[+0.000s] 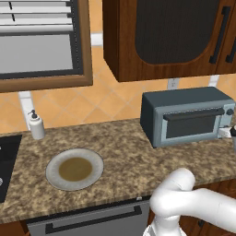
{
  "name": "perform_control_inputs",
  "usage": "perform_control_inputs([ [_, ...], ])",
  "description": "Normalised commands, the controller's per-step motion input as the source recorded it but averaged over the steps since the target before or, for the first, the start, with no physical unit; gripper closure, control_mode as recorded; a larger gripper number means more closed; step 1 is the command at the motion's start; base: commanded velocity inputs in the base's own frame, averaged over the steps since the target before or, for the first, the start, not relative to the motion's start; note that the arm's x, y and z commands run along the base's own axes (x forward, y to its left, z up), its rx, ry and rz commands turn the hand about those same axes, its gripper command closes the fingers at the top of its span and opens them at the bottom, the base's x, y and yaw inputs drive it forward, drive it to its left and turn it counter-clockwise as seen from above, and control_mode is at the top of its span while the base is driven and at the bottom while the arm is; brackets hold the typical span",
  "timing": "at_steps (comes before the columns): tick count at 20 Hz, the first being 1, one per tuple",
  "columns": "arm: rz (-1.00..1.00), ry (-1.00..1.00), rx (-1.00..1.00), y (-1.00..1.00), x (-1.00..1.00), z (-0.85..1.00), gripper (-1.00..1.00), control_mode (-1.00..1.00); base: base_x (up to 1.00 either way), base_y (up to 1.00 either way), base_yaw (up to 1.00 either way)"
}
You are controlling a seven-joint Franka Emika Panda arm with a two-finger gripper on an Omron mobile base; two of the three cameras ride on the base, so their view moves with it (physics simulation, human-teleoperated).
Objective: Pick up the kebab skewer and baguette bread, and place them inside the toaster oven. Close the toaster oven door and start by setting the timer.
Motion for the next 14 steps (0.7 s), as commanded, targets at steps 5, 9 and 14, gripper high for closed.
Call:
perform_control_inputs([
  [5,0.0,0.0,0.0,0.0,0.0,-0.11,-1.0,-1.0,0.0,0.0,0.0],
  [9,0.0,0.0,0.0,0.0,0.08,0.0,-1.0,-1.0,0.0,0.0,0.0],
  [14,0.0,0.0,0.0,-0.01,0.02,0.0,-1.0,-1.0,0.0,0.0,0.0],
])
